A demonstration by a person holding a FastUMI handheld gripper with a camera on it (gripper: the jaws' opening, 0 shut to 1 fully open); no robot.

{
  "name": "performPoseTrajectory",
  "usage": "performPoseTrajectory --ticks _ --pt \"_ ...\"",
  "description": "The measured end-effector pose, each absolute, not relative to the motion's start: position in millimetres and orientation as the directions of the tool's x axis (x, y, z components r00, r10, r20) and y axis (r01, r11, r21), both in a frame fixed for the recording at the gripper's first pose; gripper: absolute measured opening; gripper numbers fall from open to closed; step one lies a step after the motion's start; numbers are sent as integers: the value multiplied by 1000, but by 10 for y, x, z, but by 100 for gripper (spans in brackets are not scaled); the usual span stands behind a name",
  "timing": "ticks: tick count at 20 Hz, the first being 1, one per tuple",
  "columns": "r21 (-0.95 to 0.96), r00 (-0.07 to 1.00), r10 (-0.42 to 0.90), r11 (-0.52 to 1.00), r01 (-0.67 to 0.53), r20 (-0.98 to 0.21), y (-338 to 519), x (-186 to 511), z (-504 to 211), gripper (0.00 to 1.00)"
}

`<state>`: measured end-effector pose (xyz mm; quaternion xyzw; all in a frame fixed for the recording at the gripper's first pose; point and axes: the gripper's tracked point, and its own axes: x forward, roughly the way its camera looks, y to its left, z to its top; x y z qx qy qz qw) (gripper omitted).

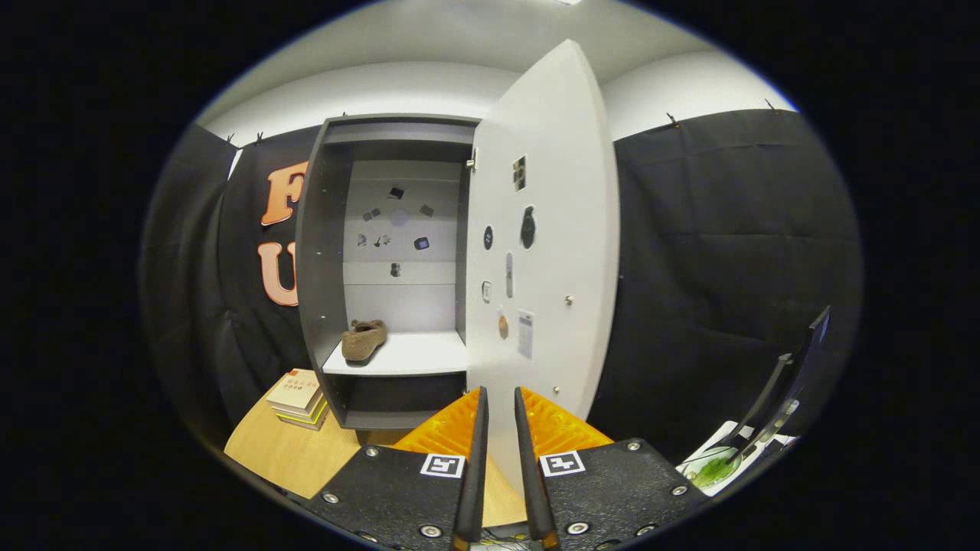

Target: Open the shoe cabinet door, grab the shoes and put them into the shoe cabinet, then close the shoe cabinet door.

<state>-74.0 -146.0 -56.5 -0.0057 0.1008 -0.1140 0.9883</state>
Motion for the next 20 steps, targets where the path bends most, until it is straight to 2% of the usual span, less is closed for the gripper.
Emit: performPoseTrajectory --ticks 7,13,20 --pt "0 938 -82 996 88 -337 -721 -604 -1309 22" --pt "38 855 62 998 -49 -514 -27 -516 -2301 22" --pt "78 751 122 993 -94 -648 256 -300 -3257 22"
